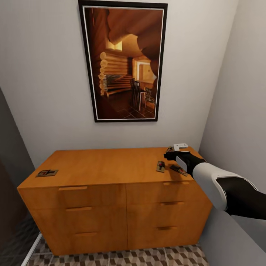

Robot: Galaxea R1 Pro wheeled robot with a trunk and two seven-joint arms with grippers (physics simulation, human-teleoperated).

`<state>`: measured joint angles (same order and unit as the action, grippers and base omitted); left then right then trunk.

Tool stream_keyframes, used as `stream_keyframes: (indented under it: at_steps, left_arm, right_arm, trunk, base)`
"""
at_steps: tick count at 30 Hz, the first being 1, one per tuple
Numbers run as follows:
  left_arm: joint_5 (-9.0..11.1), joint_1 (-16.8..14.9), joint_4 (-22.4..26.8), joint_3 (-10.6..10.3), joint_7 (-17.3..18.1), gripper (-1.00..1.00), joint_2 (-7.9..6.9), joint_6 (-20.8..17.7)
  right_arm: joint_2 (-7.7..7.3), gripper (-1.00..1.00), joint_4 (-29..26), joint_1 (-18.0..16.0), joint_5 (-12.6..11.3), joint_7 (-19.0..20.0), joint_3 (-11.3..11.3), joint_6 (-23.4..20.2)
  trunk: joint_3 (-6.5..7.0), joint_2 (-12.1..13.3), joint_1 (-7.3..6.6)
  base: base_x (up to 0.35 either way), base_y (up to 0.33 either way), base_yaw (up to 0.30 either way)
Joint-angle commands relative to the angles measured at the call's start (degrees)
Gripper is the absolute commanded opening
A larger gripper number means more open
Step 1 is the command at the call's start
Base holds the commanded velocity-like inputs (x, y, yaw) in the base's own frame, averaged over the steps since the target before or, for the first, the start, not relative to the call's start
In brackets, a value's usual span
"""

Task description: Take the four mousetraps from the cabinet in the bathroom and place them on the bathroom floor. Make sure all four end up on the same floor surface, and ensure that at least two of them are either under or directly next to the same bathroom sink.

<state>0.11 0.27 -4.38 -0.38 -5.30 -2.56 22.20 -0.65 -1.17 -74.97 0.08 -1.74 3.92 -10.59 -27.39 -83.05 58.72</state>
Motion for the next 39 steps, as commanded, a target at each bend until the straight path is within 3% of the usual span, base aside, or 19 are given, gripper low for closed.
stream_keyframes:
  at_steps: [1,21,39]
  left_arm:
    - [0.0,0.0,-0.1,-0.1,-0.2,1.0,0.01,0.3]
    - [0.0,0.0,-0.1,-0.1,-0.2,1.0,-0.07,0.3]
    - [0.0,0.0,-0.1,-0.1,-0.2,1.0,-0.08,0.3]
  right_arm:
    - [0.01,1.0,-0.1,0.0,0.0,-0.1,0.4,-0.4]
    - [-0.29,1.0,-0.1,0.0,0.1,-0.1,0.3,-0.3]
    - [-0.97,1.0,0.0,1.2,0.2,-0.2,0.3,2.9]
  trunk:
    - [-0.05,0.0,0.01]
    - [-0.05,0.0,0.01]
    - [-0.05,0.0,0.01]
  base:
    - [0.101,0.0,0.0]
    - [0.276,0.0,0.0]
    - [0.03,0.0,0.0]
